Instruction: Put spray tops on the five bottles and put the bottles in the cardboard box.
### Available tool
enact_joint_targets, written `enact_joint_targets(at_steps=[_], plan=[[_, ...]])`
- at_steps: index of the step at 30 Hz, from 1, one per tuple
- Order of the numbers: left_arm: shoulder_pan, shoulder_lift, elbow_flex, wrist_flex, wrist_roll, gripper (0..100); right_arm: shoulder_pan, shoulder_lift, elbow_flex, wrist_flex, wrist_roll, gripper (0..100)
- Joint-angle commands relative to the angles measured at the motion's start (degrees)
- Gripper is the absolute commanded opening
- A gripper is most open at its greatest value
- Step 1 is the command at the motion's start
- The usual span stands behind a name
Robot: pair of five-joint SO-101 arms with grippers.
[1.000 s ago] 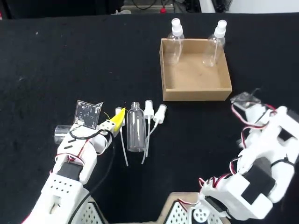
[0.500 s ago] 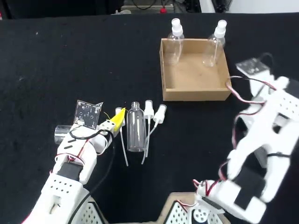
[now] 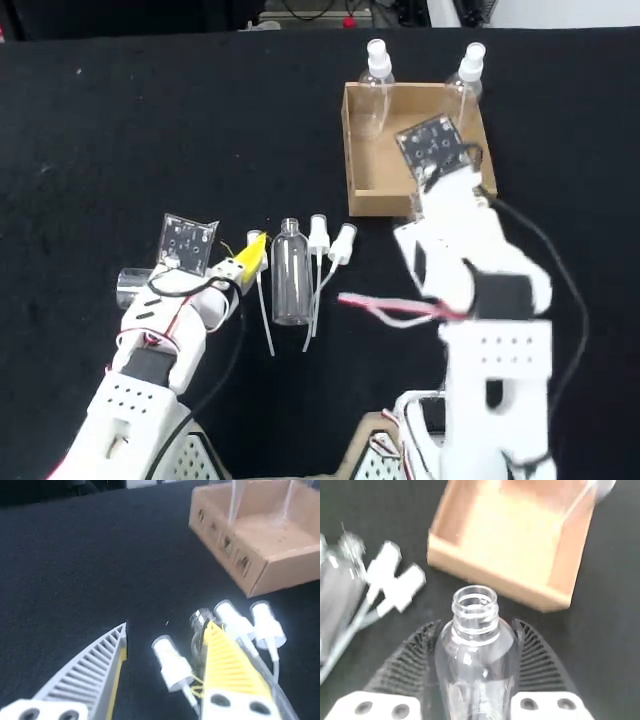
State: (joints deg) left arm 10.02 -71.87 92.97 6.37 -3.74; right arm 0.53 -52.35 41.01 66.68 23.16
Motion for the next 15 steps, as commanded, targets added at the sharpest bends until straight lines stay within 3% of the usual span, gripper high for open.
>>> enact_joint_targets(at_steps=[1,6,10,15], plan=[[-1.80,0.00,-9.01,10.11,0.18,24,-3.25,-6.37,5.23,-7.91,-3.43,8.2],[-1.54,0.18,-19.12,24.79,0.18,24,-3.87,-11.38,14.11,-15.21,-10.46,8.3],[-2.15,4.66,-22.11,25.85,2.29,24,-3.87,-17.54,19.91,-17.32,-11.69,8.2],[-4.79,22.59,-31.60,26.02,5.10,24,-3.96,-29.85,28.44,-17.67,-11.69,8.2]])
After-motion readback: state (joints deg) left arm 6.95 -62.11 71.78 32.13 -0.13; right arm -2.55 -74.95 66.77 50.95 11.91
